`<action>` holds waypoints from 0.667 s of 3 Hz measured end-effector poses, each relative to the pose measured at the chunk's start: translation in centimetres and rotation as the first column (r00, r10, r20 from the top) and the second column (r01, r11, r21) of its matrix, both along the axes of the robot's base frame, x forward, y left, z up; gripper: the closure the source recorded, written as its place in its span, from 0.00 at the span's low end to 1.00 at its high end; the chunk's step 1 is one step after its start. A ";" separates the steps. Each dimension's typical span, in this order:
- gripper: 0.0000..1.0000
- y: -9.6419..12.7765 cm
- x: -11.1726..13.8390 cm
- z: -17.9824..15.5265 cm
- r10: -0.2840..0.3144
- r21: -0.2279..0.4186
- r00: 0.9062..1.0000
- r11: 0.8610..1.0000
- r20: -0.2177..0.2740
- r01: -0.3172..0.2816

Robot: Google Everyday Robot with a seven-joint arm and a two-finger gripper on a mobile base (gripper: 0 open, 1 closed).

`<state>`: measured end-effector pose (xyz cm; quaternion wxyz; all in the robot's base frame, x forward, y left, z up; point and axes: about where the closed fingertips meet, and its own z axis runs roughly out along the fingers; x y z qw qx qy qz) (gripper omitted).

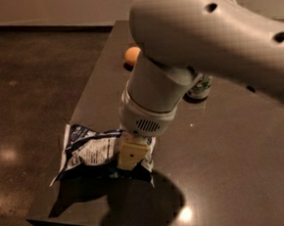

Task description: Pick blue chip bag

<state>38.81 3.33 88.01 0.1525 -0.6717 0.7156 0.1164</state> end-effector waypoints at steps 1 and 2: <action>0.90 -1.5 0.6 3.0 0.016 0.025 1.000 1.000 0.009 -0.016; 1.00 -3.4 1.3 6.4 0.038 0.041 0.999 0.998 0.033 -0.040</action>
Offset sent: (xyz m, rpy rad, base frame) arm 0.0261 -0.0640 0.1077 0.0621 -0.0526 0.0699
